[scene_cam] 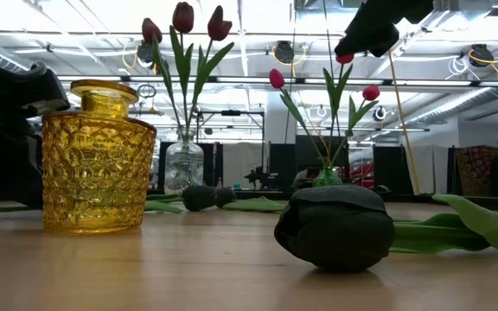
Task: Sort flowers into vase by color
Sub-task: Put the top left black tulip into the yellow vase
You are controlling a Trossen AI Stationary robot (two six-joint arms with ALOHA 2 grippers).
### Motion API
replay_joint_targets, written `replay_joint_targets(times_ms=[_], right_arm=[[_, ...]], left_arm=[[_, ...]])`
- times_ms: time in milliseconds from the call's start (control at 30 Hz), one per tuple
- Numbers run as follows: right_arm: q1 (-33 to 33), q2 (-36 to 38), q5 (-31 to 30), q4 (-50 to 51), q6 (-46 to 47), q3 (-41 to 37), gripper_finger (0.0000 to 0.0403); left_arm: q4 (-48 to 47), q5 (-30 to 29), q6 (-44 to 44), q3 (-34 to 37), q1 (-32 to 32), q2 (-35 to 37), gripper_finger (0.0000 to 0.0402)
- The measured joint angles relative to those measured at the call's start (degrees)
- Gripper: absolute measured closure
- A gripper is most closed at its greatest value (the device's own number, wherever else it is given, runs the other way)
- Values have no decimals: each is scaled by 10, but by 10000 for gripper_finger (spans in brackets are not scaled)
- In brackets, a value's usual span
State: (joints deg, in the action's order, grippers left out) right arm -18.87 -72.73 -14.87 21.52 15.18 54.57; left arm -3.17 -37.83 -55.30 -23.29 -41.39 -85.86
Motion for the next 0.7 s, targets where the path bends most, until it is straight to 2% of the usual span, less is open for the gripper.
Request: replay_joint_targets(times_ms=[100, 167, 467, 700], right_arm=[[0, 0, 0, 0, 0, 0, 209], [0, 0, 0, 0, 0, 0, 209], [0, 0, 0, -1, 0, 0, 209], [0, 0, 0, -3, 0, 0, 209]], left_arm=[[-2, -7, -4, 0, 0, 1, 388], [-4, -11, -1, 1, 0, 4, 393], [-11, -49, 7, 2, 0, 40, 383], [-5, -64, 59, -3, 0, 73, 383]])
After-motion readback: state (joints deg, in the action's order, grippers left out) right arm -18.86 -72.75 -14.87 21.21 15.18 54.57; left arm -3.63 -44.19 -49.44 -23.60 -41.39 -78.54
